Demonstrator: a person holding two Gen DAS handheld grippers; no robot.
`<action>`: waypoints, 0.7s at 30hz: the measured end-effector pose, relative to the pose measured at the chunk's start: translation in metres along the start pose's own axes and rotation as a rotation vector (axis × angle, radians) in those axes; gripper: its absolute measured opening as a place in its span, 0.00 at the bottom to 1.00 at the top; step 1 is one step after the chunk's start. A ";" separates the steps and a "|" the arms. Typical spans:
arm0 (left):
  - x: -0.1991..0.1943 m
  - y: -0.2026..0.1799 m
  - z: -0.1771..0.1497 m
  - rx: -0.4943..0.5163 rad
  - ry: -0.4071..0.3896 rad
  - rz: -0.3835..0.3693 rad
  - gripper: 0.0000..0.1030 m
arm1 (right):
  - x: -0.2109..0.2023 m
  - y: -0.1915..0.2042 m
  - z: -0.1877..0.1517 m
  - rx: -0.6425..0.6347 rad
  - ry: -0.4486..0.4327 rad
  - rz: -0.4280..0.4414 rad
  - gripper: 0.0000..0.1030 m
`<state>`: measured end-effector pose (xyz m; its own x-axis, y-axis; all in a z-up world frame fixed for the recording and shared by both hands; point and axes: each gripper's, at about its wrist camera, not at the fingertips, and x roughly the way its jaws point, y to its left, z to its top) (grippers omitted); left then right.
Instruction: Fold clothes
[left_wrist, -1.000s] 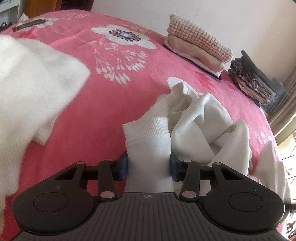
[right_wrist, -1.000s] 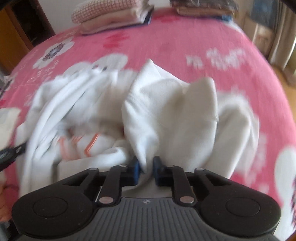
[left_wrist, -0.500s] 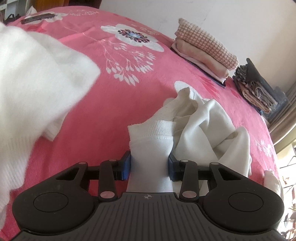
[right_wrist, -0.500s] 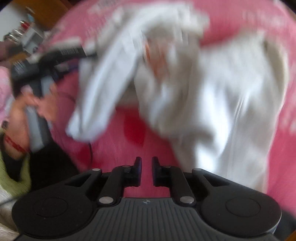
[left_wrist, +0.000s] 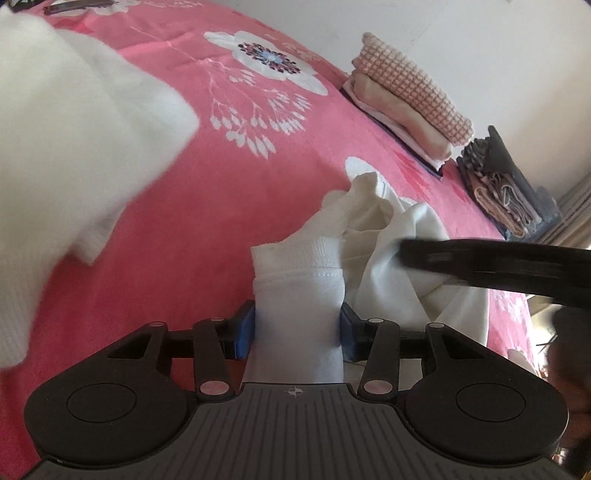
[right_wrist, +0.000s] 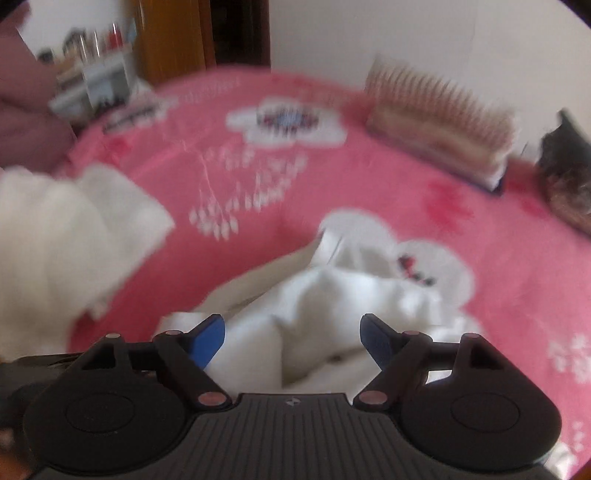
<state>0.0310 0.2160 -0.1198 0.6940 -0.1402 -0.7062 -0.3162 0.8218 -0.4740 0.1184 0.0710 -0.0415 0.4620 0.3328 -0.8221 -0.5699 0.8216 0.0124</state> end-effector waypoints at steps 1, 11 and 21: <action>0.001 0.000 0.000 0.003 0.001 -0.002 0.46 | 0.015 0.001 0.001 0.003 0.036 -0.007 0.74; 0.001 0.001 0.000 -0.006 0.012 -0.043 0.49 | -0.035 -0.039 -0.050 0.081 -0.100 -0.177 0.10; -0.003 -0.015 -0.006 0.081 0.007 -0.049 0.49 | -0.106 -0.125 -0.120 0.299 -0.166 -0.511 0.09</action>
<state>0.0299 0.2002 -0.1139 0.7026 -0.1846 -0.6872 -0.2286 0.8560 -0.4637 0.0585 -0.1226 -0.0241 0.7398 -0.0892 -0.6669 -0.0447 0.9825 -0.1810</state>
